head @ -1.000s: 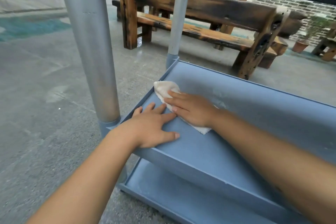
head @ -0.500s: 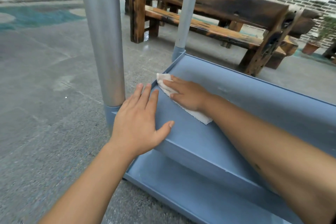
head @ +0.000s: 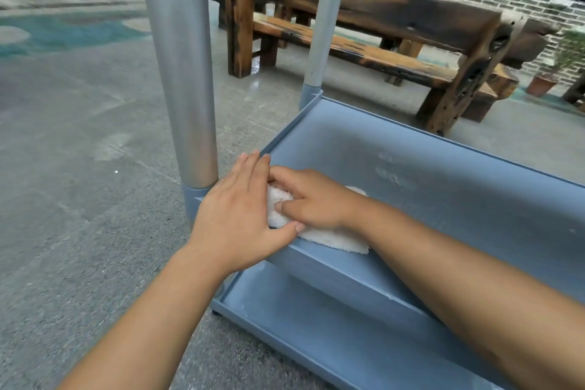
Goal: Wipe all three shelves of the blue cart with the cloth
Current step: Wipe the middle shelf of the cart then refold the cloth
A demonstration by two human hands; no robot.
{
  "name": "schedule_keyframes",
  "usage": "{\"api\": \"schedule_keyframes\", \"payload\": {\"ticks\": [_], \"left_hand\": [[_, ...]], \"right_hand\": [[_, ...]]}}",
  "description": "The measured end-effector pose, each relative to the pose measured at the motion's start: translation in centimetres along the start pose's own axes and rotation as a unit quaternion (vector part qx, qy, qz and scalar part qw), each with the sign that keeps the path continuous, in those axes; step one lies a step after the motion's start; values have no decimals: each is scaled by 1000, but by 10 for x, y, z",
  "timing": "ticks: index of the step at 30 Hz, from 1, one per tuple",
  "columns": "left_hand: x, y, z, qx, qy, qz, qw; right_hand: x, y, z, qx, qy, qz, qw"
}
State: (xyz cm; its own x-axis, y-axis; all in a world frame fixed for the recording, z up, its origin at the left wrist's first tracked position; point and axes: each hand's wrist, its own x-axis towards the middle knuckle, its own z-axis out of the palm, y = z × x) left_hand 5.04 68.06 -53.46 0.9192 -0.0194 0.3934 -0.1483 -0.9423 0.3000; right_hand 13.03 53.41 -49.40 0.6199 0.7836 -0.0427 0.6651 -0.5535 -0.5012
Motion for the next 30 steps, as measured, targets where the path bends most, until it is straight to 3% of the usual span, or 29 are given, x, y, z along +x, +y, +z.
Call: {"api": "schedule_keyframes", "payload": {"ticks": [5, 15, 20, 26, 30], "left_hand": [[2, 0, 0, -16, 7, -4, 1000], [0, 1, -4, 20, -36, 22, 999], [2, 3, -5, 21, -46, 21, 998], [2, 0, -5, 24, -80, 5, 996], [4, 0, -8, 48, -123, -4, 991]], "right_hand": [[-4, -2, -3, 1, 2, -28, 1000], [-47, 20, 10, -229, 31, -119, 966], [-26, 15, 10, -169, 40, -160, 972], [-21, 40, 11, -197, 44, -138, 970], [-23, 81, -11, -209, 47, -52, 975]]}}
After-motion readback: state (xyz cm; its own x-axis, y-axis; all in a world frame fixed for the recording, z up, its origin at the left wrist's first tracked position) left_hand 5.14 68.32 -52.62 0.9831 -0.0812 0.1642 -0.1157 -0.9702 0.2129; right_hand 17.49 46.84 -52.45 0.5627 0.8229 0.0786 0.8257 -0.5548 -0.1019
